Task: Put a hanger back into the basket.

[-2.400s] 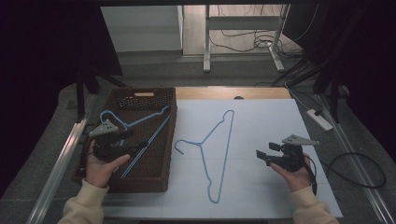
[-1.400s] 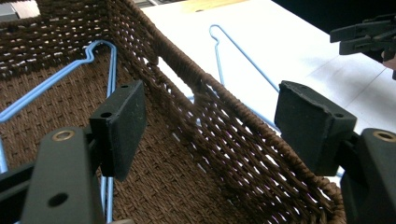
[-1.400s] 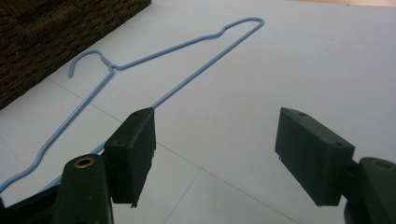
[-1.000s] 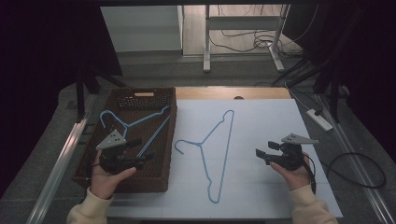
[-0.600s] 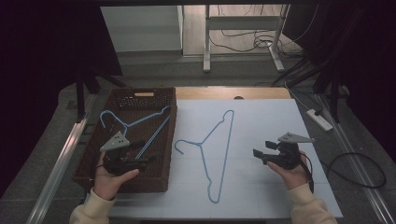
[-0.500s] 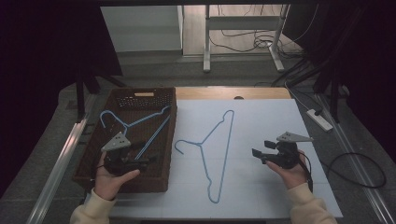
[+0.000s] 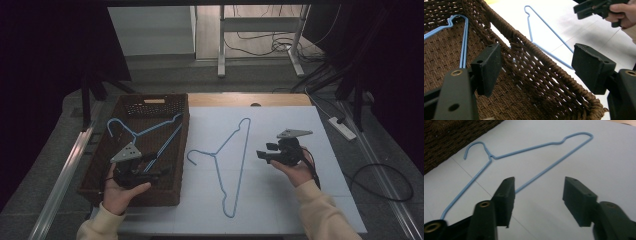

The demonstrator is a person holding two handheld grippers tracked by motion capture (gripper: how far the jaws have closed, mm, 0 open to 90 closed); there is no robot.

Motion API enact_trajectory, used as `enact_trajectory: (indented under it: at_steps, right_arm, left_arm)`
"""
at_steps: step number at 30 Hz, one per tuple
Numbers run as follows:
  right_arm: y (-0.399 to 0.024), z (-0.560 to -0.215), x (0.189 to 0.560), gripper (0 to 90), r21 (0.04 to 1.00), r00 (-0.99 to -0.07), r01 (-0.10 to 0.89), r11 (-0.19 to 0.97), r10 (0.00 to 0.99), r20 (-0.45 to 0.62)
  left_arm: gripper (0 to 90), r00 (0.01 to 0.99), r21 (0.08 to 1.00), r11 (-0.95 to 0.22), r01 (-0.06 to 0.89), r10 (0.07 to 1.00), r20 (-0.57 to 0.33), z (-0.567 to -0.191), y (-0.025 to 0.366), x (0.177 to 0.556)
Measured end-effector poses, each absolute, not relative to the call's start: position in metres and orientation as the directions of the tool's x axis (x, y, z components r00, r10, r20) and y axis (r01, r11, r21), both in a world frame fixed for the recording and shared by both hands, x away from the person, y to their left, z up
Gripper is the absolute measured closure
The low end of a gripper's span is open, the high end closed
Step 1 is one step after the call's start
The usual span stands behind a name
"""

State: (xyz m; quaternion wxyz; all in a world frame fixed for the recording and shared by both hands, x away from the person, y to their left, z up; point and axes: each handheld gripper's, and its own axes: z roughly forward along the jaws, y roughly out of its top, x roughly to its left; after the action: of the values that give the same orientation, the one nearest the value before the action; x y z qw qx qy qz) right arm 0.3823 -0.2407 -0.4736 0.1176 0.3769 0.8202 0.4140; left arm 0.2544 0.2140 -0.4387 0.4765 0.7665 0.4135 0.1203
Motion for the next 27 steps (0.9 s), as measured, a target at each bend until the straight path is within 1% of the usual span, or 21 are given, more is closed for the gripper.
enact_trajectory:
  at_steps: [1,2,3,4,6,8,9,11,12,13,15,16,19,22,27]
  right_arm:
    - [-0.241,-0.474,0.382,46.6,0.768,-0.688,0.521,0.373,0.716,0.119]
    - [-0.234,-0.473,0.39,53.6,0.759,-0.701,0.521,0.39,0.703,0.12]
    - [-0.231,-0.473,0.394,56.3,0.755,-0.708,0.518,0.402,0.697,0.114]
    - [-0.231,-0.473,0.394,56.3,0.755,-0.708,0.518,0.402,0.697,0.114]
    - [-0.221,-0.475,0.404,67.0,0.735,-0.719,0.521,0.434,0.687,0.104]
    - [-0.213,-0.476,0.411,75.8,0.717,-0.728,0.521,0.463,0.679,0.091]
    - [-0.203,-0.478,0.418,83.7,0.702,-0.735,0.518,0.49,0.674,0.072]
    - [-0.194,-0.479,0.424,87.9,0.689,-0.74,0.517,0.508,0.67,0.061]
    - [-0.194,-0.479,0.424,87.9,0.689,-0.74,0.517,0.508,0.67,0.061]
    - [-0.188,-0.48,0.429,90.0,0.682,-0.745,0.518,0.515,0.664,0.064]
    - [-0.179,-0.482,0.436,90.0,0.668,-0.75,0.517,0.535,0.659,0.054]
    - [-0.172,-0.484,0.445,90.0,0.646,-0.751,0.53,0.55,0.658,0.055]
    - [-0.168,-0.487,0.452,90.0,0.635,-0.746,0.537,0.556,0.664,0.049]
    - [-0.166,-0.495,0.472,90.0,0.6,-0.718,0.577,0.554,0.695,0.048]
    - [-0.166,-0.506,0.485,90.0,0.573,-0.695,0.603,0.556,0.718,0.035]
  left_arm:
    - [24.8,0.629,0.83,-0.204,0.519,0.749,-0.21,-0.439,0.214,0.254]
    - [24.9,0.631,0.83,-0.207,0.518,0.748,-0.208,-0.439,0.213,0.254]
    - [24.9,0.631,0.83,-0.207,0.518,0.748,-0.208,-0.439,0.213,0.254]
    - [24.9,0.633,0.83,-0.208,0.518,0.746,-0.208,-0.439,0.212,0.254]
    - [24.8,0.634,0.828,-0.21,0.52,0.744,-0.21,-0.44,0.21,0.254]
    - [24.9,0.636,0.829,-0.212,0.518,0.743,-0.208,-0.44,0.209,0.254]
    - [24.9,0.638,0.83,-0.214,0.515,0.742,-0.205,-0.439,0.209,0.254]
    - [24.9,0.639,0.83,-0.215,0.514,0.742,-0.204,-0.438,0.208,0.254]
    - [24.9,0.64,0.832,-0.214,0.513,0.741,-0.204,-0.438,0.208,0.254]
    - [24.9,0.64,0.833,-0.213,0.511,0.741,-0.203,-0.437,0.208,0.254]
    - [24.9,0.642,0.834,-0.212,0.509,0.74,-0.203,-0.437,0.207,0.254]
    - [24.9,0.644,0.835,-0.214,0.507,0.738,-0.202,-0.436,0.207,0.254]
    - [24.9,0.645,0.835,-0.215,0.506,0.737,-0.201,-0.436,0.207,0.255]
    - [24.8,0.645,0.835,-0.215,0.507,0.737,-0.202,-0.437,0.207,0.255]
    - [24.9,0.645,0.834,-0.218,0.508,0.737,-0.2,-0.437,0.207,0.255]
